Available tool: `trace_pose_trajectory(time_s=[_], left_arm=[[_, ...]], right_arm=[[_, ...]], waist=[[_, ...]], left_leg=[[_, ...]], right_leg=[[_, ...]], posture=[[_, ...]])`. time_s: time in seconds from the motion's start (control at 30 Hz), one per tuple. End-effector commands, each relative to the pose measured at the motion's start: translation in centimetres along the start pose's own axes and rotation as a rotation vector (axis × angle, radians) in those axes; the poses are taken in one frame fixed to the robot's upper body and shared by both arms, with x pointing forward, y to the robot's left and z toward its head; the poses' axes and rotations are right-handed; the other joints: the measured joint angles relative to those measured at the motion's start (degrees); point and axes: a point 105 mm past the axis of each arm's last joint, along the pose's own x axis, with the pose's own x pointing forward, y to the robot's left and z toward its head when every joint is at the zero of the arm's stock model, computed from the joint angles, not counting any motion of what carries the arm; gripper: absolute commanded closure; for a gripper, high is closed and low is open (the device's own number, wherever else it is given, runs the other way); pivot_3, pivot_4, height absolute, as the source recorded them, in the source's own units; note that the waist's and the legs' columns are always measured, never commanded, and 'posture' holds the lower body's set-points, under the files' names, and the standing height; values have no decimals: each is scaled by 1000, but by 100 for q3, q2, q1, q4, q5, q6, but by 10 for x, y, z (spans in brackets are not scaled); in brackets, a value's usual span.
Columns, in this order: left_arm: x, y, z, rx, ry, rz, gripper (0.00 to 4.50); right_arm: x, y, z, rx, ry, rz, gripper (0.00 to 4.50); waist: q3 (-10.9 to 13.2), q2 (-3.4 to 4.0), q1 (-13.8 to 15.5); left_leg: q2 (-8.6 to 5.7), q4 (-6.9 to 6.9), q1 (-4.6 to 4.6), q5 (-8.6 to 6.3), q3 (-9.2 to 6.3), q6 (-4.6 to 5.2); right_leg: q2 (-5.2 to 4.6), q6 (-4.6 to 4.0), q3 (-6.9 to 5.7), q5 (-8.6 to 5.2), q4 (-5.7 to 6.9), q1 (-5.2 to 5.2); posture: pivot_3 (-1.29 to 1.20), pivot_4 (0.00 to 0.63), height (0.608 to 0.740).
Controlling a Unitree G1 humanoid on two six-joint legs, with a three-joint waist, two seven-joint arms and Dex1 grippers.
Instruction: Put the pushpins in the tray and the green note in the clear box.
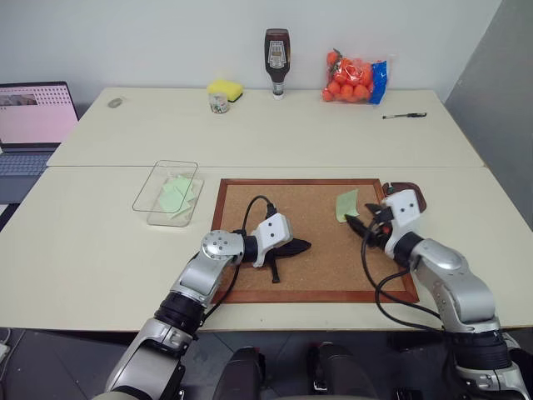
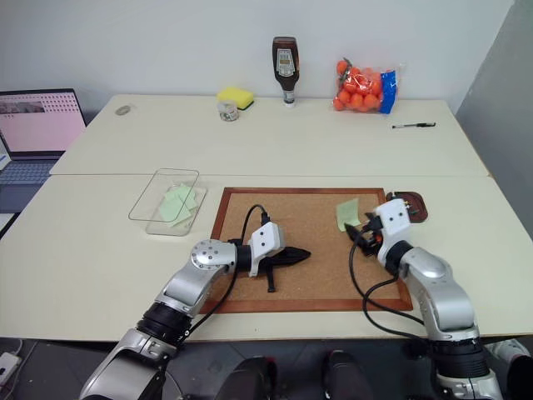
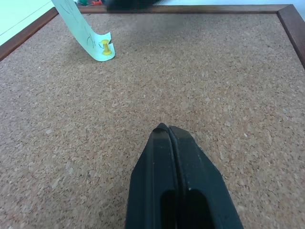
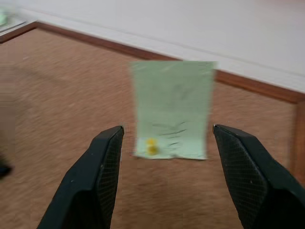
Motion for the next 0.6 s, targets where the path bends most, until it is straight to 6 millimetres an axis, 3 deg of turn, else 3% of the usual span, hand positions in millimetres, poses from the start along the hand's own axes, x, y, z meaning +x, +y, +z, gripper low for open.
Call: trace_pose_trajectory(time_s=[0.03, 0.33, 0.6], left_arm=[[5, -17, -22, -33, 78, -65, 4500], [4, -16, -23, -29, 79, -63, 4500], [4, -16, -22, -30, 78, -62, 4500]], right_arm=[[5, 9, 10, -54, -28, 21, 1346], [15, -4, 0, -78, 7, -6, 1346], [19, -4, -3, -96, 15, 7, 2829]], waist=[[0, 0, 2], [0, 0, 6], [0, 0, 6]], left_leg=[[0, 0, 0, 0, -1, 0], [-1, -1, 0, 0, -1, 0], [-1, -2, -1, 0, -2, 0]], right_leg=[[0, 0, -1, 0, -1, 0], [0, 0, -2, 0, -1, 1], [0, 0, -2, 0, -1, 1]], posture=[[0, 150, 740], [0, 150, 740], [0, 150, 740]])
